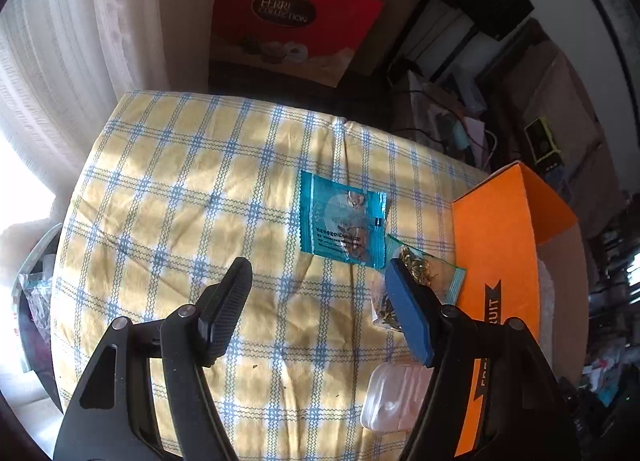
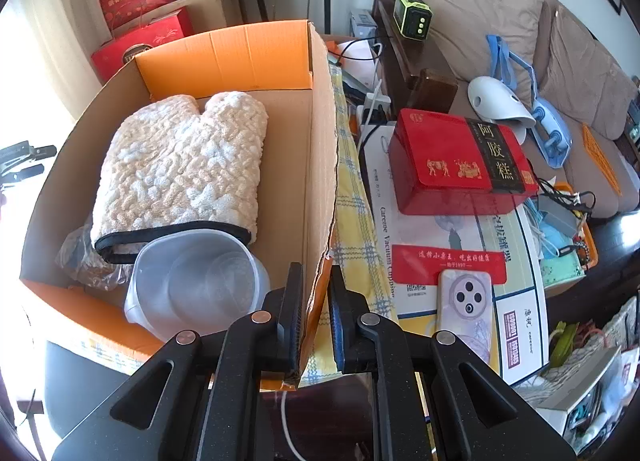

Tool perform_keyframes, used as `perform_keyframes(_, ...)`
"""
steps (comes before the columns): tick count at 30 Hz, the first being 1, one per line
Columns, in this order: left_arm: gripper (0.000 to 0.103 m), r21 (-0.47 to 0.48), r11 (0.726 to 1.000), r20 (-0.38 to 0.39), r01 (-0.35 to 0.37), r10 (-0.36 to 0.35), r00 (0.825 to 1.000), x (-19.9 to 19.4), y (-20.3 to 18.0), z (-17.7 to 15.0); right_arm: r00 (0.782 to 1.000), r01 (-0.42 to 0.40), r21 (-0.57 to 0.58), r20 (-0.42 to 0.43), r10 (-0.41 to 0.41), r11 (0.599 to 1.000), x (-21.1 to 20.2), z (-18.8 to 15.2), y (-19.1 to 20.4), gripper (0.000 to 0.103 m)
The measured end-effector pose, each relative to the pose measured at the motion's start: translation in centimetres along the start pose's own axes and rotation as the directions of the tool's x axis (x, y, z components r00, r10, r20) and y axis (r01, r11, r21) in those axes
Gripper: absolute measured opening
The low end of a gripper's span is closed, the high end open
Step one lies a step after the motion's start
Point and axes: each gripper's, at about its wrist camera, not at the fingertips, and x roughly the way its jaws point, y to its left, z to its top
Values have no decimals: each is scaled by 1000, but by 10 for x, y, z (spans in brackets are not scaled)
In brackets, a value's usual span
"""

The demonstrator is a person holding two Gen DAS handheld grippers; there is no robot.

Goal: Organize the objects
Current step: 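Move the left gripper to the blue packet and grasp it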

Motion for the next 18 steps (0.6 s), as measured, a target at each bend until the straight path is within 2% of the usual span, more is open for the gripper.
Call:
perform_keyframes(3,64,-4,1000,-13,2,-3,1000,9,-1,9,1000,3,-1,0,-3,1000,0,0,0,11)
perform_keyframes(8,53,-17,1000,-53,5,-6,999,28,0,18,1000,5,-2,-1,-5,1000,0,0,0,11)
perform_keyframes(11,43,-27,999,-79,18,-20,997,39,0,19,1000,6,-2,0,-6,1000,0,0,0,11)
perform_keyframes(13,30,-27,999,-99,28,-31,995,45,0,19,1000,6,-2,-2,-6,1000,0,0,0,11)
perform_keyframes(14,28,-31,999,-106,30,-33,994,47,0,19,1000,6,-3,-2,-6,1000,0,0,0,11)
perform_keyframes(18,10,-47,999,-93,27,-32,995,47,3,20,1000,10,-3,-5,-10,1000,1,0,0,11)
